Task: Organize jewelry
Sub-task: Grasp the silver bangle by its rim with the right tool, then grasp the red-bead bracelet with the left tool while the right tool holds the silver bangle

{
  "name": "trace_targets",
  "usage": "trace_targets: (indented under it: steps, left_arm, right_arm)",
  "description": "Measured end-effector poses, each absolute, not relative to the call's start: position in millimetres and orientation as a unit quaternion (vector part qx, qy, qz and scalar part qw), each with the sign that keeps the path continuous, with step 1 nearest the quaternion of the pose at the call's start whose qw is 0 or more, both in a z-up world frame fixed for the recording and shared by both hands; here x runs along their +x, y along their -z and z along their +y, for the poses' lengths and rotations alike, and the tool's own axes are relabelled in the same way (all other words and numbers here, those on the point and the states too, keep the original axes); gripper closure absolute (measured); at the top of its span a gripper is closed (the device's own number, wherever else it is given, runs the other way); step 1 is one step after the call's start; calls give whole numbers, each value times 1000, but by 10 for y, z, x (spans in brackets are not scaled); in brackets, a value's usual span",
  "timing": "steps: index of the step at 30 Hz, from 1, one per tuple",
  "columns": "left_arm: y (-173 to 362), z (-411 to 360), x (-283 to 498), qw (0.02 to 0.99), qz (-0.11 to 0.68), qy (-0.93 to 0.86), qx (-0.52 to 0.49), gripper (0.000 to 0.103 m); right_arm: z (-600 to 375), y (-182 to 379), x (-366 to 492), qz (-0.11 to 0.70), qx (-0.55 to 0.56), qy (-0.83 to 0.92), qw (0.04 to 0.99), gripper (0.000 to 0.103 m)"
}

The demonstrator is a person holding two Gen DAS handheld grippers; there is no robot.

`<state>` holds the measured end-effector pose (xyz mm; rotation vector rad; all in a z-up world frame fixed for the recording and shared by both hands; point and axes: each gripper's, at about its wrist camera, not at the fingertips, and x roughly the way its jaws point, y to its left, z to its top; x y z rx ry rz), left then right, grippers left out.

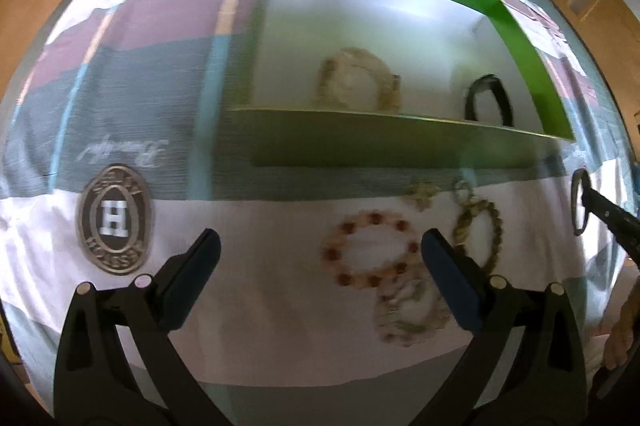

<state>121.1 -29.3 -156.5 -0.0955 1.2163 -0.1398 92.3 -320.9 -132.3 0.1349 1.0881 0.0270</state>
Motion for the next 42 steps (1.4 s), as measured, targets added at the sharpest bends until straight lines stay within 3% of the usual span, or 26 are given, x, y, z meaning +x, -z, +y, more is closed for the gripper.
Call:
trace_targets:
  steps: [5,16,20,42]
  left_arm:
    - [1718,-400,1324,795,602,64,-36,36]
    - [1890,-507,1401,777,628,35,26,69]
    - [1882,-689,1422,776,627,36,57,94]
    - [1230,-241,1065,822,568,45,-20,96]
  right_arm:
    - [-3259,1358,891,523,73,-26,849,100]
    - [-3386,1406,941,538,107,-39,835,100]
    - [-3376,1457,945,548,118,-46,826,100]
    - [-3298,1355,857,538,113,-63,833,100]
